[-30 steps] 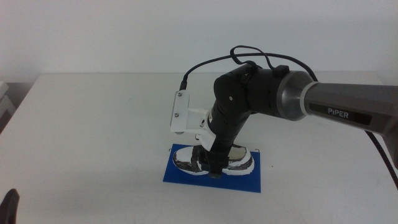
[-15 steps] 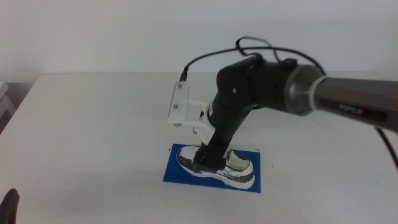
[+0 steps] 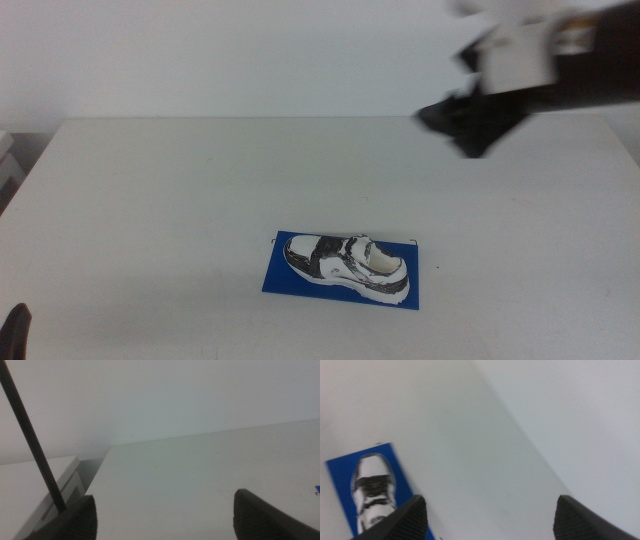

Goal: Use one arm to grab the shoe from the table and place it on the mat.

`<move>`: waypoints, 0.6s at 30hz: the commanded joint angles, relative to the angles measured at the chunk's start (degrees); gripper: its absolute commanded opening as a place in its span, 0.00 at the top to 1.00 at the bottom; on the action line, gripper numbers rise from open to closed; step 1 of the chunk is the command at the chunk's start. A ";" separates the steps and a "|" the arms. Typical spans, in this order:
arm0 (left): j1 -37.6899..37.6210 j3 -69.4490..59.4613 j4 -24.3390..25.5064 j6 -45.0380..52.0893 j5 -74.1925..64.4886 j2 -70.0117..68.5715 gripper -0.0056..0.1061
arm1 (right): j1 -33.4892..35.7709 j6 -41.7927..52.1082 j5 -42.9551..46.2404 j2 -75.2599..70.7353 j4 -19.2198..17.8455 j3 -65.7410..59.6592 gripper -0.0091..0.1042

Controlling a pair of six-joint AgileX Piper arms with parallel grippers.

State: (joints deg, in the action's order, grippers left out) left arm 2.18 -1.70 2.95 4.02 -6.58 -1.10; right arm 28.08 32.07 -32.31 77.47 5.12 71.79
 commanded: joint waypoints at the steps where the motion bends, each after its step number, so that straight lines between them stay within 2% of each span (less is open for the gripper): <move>1: -0.22 -0.29 -0.49 -0.34 4.65 -0.41 0.11 | -2.89 -3.06 6.67 -9.34 -0.90 -4.51 0.36; 4: -0.22 -0.29 -0.49 -0.34 4.65 -0.41 0.11 | -7.44 -7.62 8.46 -18.06 -0.56 -11.87 0.36; 9: -0.22 -0.29 -0.49 -0.34 4.65 -0.41 0.11 | -14.14 -19.04 13.23 -33.10 -4.29 -24.54 0.36; 13: -0.22 -0.29 -0.49 -0.34 4.65 -0.41 0.11 | -16.42 -25.19 17.17 -45.84 -7.54 -34.98 0.36; 18: -0.22 -0.29 -0.49 -0.34 4.65 -0.41 0.11 | -16.99 -30.39 20.43 -61.50 -9.11 -46.57 0.36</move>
State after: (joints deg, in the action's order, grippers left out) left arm 2.18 -1.70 2.95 4.02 -6.58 -1.10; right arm 11.63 3.31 -17.26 18.86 -2.64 26.50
